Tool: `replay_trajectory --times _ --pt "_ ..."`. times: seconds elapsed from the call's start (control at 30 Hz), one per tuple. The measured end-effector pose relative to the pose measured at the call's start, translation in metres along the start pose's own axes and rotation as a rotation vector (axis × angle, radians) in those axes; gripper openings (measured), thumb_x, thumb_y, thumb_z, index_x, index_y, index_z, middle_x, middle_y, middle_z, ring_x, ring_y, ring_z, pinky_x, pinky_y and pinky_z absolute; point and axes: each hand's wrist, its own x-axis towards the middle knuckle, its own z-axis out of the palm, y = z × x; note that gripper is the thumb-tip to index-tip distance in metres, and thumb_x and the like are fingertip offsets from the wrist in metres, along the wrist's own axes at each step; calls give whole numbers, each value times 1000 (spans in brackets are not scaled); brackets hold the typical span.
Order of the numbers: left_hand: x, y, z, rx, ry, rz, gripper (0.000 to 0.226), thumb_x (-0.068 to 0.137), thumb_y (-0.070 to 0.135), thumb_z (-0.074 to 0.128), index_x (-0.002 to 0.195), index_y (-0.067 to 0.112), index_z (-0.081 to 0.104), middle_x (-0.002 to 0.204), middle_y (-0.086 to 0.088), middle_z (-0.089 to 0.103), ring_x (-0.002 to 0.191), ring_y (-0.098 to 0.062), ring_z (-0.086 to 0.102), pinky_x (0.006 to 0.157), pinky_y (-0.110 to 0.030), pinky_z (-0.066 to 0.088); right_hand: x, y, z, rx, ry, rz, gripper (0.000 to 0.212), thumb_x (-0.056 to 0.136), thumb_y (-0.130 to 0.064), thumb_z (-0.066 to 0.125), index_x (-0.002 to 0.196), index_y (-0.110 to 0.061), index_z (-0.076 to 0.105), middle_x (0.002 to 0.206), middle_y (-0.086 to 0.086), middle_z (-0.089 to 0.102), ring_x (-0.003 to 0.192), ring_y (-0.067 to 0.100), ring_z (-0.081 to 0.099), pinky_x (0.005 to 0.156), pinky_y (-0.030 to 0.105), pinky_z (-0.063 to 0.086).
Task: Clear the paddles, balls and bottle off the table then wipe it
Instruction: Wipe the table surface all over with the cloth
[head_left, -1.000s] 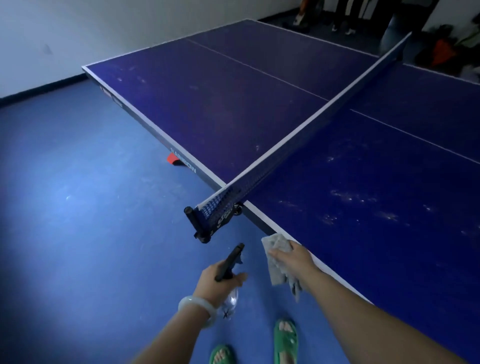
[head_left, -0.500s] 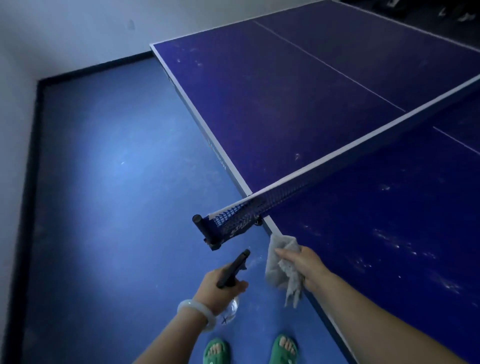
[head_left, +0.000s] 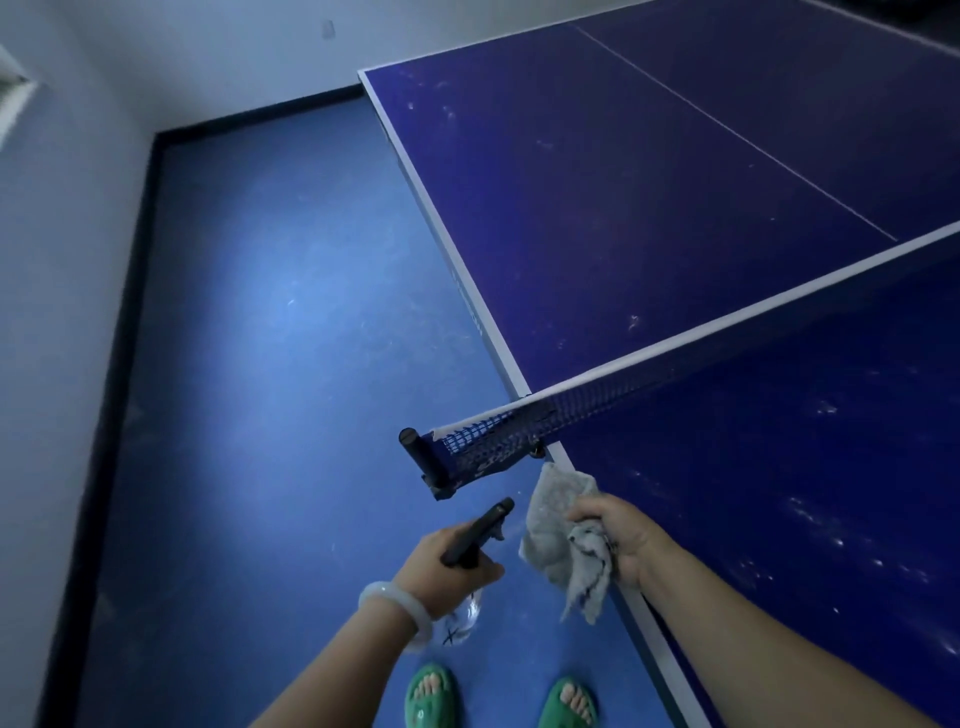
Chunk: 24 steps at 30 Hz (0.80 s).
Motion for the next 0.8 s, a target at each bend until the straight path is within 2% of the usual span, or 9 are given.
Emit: replay_trajectory --times 0.1,0.2,0.3,0.4,0.5,0.6,0.67,0.73,0.8 --pt "0 2 -4 3 -37 -11 21 84 19 71 96 37 66 77 3 69 69 -11 64 78 -36 54 0 -3 4 54 -39 -20 14 89 1 51 102 -4 54 91 20 53 74 31 53 72 41 49" --pt "2 7 -6 -19 -83 -17 27 87 17 68 110 29 67 81 -2 74 71 -14 65 74 -29 54 -1 -6 9 66 -48 -33 21 88 3 51 108 -2 55 90 21 59 74 33 58 72 40 51" --pt "5 12 -7 20 -127 -10 26 88 16 66 110 29 66 84 -3 75 66 -11 63 70 -27 53 -2 -8 13 57 -50 -33 21 88 4 51 108 0 57 83 20 63 68 32 62 68 40 55" --pt "7 17 -9 73 -178 13 24 88 15 64 109 26 66 83 -1 75 67 -14 65 72 -30 56 -5 -8 14 80 -53 -37 13 88 5 51 97 -1 57 73 18 67 60 30 67 60 38 58" --pt "8 18 -12 59 -195 29 25 87 16 66 107 29 68 81 0 74 60 -9 59 68 -28 53 -10 -6 13 103 -63 -57 18 87 5 52 103 1 59 80 20 69 64 31 69 63 38 58" --pt "12 16 -12 85 -194 29 19 88 21 67 107 20 69 80 -2 75 52 -5 53 64 -25 51 -15 -3 13 107 -54 -66 23 87 4 53 108 3 60 85 21 70 69 32 69 67 40 58" --pt "12 17 -12 120 -202 57 18 88 23 66 106 24 66 78 -1 75 46 2 50 58 -14 44 -17 -1 13 118 -44 -77 27 86 3 54 113 3 60 90 23 68 75 33 67 75 43 57" --pt "11 17 -14 120 -231 91 25 89 23 67 104 42 61 73 5 74 47 6 51 55 -8 41 -20 0 14 134 -39 -86 25 86 3 55 110 1 61 88 22 69 74 32 67 76 43 56" --pt "8 16 -18 141 -274 115 40 88 22 68 102 57 52 70 12 71 58 6 58 63 -9 45 -22 1 16 146 -37 -98 22 86 3 56 107 0 61 85 20 69 72 31 67 73 41 58"
